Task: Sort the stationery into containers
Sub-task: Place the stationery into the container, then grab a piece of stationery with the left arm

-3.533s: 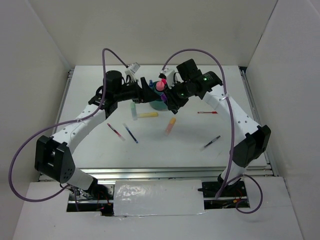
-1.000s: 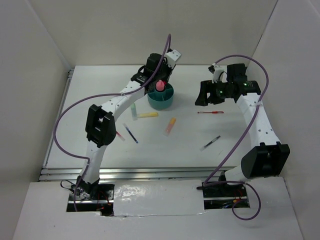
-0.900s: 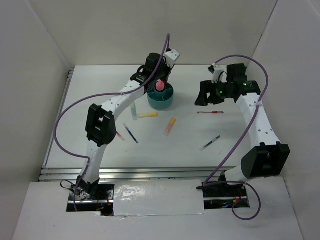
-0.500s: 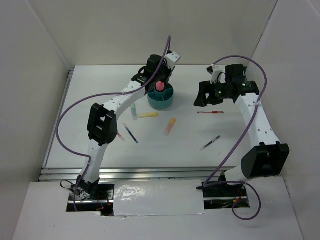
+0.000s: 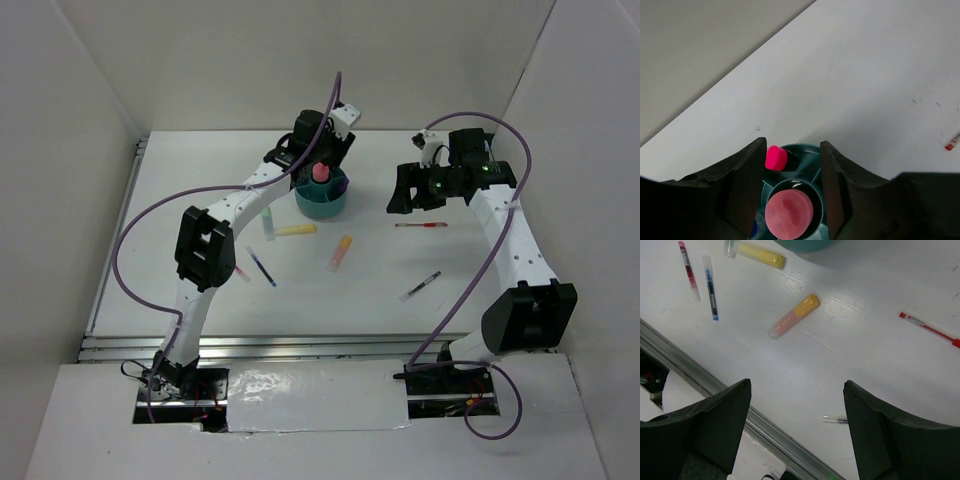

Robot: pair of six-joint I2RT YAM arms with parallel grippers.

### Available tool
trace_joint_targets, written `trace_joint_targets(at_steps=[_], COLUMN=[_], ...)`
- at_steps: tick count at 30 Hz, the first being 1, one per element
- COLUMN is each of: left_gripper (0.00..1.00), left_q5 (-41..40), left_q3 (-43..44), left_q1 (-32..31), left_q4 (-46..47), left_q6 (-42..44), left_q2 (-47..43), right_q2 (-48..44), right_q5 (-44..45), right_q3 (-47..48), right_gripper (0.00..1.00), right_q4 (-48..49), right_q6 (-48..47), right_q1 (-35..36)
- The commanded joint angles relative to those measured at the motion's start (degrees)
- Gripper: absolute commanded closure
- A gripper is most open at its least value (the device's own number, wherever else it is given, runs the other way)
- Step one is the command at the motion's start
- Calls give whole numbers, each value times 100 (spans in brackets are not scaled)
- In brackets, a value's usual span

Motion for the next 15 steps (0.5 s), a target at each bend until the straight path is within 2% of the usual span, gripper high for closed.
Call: trace_joint_targets(at_steps=[1,4,8,11,15], left_gripper=[42,50,53,48,35], left_q5=[-45,-80,157,472,755], left_q3=[181,155,67,-214,-416], left_q1=[31,57,118,171,259], left_q4=[309,362,327,458,503], left_q6=[-72,-89,-116,-274,-669], left_q2=[12,-76,-234,-602,-937], right_q2=[26,17,8,8,210], right_q5=[-42,-51,-16,-85,-69], right_q3=[98,98,72,37,46], right_gripper=[19,19,20,21,24], right_q4=[184,176,184,298,815], right_q6=[39,22,13,39,381], right_q1=[45,62,62,71,272])
